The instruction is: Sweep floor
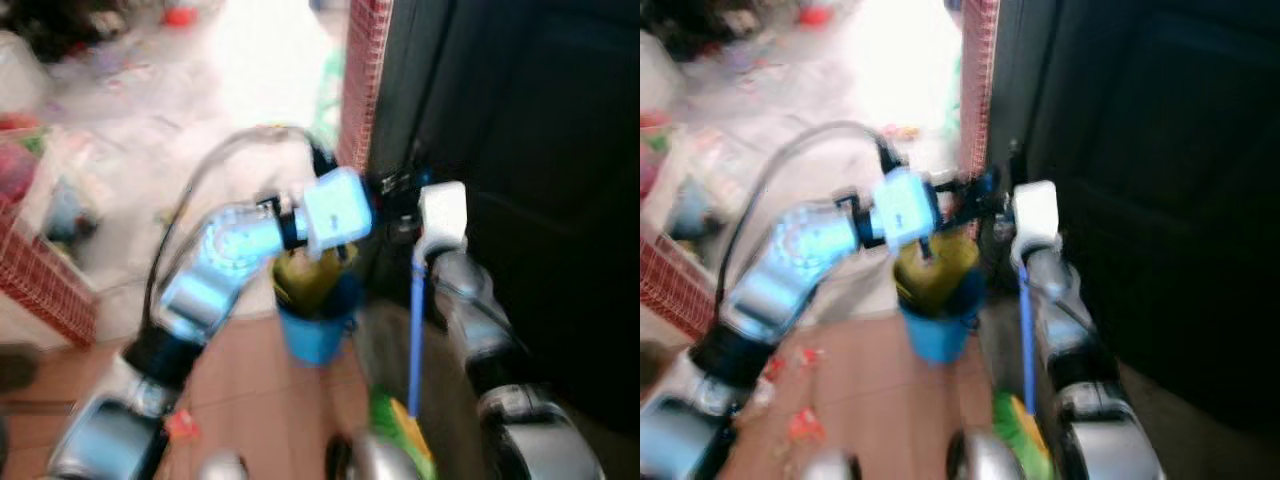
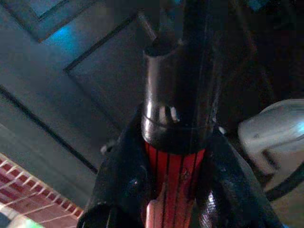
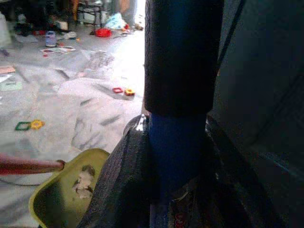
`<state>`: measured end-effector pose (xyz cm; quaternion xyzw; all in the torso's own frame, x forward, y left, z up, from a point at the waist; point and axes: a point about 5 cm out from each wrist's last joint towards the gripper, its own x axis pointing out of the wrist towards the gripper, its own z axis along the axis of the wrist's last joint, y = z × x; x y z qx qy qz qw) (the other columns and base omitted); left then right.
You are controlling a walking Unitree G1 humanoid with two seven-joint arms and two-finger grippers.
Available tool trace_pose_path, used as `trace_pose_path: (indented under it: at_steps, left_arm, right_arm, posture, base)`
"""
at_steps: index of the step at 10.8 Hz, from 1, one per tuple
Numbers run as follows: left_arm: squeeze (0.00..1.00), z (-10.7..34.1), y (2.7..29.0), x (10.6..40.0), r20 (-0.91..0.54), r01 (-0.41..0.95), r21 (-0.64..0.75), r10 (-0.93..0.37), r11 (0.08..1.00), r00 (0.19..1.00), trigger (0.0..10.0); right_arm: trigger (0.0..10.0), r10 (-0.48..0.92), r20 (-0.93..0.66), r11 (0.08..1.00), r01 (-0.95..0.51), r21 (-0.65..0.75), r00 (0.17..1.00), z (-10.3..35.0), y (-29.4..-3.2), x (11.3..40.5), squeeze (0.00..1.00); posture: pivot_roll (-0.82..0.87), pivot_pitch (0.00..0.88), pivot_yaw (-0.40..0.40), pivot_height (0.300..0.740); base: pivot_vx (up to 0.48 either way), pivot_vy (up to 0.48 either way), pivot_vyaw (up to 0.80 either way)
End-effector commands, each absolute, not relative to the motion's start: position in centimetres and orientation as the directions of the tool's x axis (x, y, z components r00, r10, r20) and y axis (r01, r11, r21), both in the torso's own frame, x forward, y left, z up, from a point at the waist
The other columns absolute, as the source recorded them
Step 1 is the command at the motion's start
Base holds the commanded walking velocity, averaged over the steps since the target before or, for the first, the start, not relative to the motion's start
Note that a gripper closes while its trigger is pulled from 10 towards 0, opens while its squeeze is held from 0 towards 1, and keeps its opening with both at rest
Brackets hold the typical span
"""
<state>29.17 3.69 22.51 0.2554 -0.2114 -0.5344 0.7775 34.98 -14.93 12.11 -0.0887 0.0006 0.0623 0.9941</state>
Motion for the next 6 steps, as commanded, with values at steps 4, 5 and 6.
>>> trace_pose_path:
  at_steps: [4, 5, 6]
  left_arm:
    - [0.0, 24.7, 5.2, 30.4, 0.181, 0.681, 0.537, -0.856, 0.498, 0.483, 10.0]
    - [0.0, 25.0, 6.6, 31.4, 0.259, 0.631, 0.447, -0.767, 0.634, 0.587, 10.0]
    - [0.0, 24.6, 8.6, 32.1, 0.286, 0.579, 0.374, -0.684, 0.725, 0.671, 10.0]
  right_arm:
    - [10.0, 0.146, 0.017, 0.973, -0.14, -0.186, 0.989, 12.9, -14.5, 35.3, 0.0]
    - [10.0, 0.152, 0.017, 0.972, -0.146, -0.182, 0.988, 12.9, -14.6, 35.3, 0.0]
    - [10.0, 0.152, 0.019, 0.971, -0.146, -0.187, 0.988, 13.1, -15.0, 35.4, 0.0]
  posture:
    - [-0.08, 0.072, -0.033, 0.74]
    - [-0.1, 0.057, -0.038, 0.74]
    - [-0.1, 0.052, -0.044, 0.74]
  base:
    - [0.0, 0.0, 0.0]
    - [0.0, 0.0, 0.0]
    - [0.0, 0.352, 0.0]
